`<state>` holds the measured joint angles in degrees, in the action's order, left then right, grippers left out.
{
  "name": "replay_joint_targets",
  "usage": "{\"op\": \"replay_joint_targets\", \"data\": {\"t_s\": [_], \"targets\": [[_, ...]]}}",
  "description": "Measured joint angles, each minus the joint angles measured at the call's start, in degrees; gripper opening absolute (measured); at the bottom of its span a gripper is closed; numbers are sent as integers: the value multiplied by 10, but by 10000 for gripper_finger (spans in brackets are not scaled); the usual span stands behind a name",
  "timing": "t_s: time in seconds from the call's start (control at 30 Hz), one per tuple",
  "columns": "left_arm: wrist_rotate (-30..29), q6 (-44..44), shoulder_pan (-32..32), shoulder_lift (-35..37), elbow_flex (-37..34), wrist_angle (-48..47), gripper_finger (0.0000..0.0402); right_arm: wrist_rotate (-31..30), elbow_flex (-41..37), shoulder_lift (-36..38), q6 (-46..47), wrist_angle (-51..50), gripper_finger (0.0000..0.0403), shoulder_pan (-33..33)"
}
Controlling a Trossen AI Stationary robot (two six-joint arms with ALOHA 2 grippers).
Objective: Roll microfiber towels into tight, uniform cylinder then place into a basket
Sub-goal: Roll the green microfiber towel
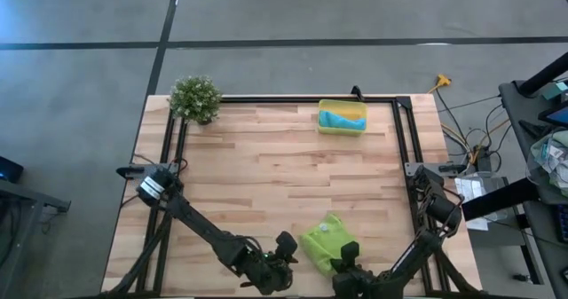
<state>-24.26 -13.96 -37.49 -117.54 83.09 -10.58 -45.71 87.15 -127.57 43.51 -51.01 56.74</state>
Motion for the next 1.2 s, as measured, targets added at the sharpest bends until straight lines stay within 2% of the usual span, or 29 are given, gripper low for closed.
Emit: {"op": "replay_joint_targets", "data": {"t_s": [0.13, 0.3, 0.63, 0.83, 1.0, 1.2], "targets": [[-31, -15, 12, -11, 2, 11, 147, -2, -1, 0, -5, 7, 9, 11], [-58, -15, 28, -9, 3, 30, 147, -41, 5, 0, -11, 11, 9, 39], [-29, -15, 38, -7, 3, 57, 147, -93, 5, 1, -10, 13, 9, 64], [28, -14, 40, -17, 2, 66, 147, -133, 5, 2, -7, 15, 9, 90], [29, -21, 45, -53, 2, 86, 147, -128, 5, 2, 7, 16, 9, 104], [7, -88, 48, -68, 4, 125, 147, -118, 3, 2, 19, 14, 8, 108]]}}
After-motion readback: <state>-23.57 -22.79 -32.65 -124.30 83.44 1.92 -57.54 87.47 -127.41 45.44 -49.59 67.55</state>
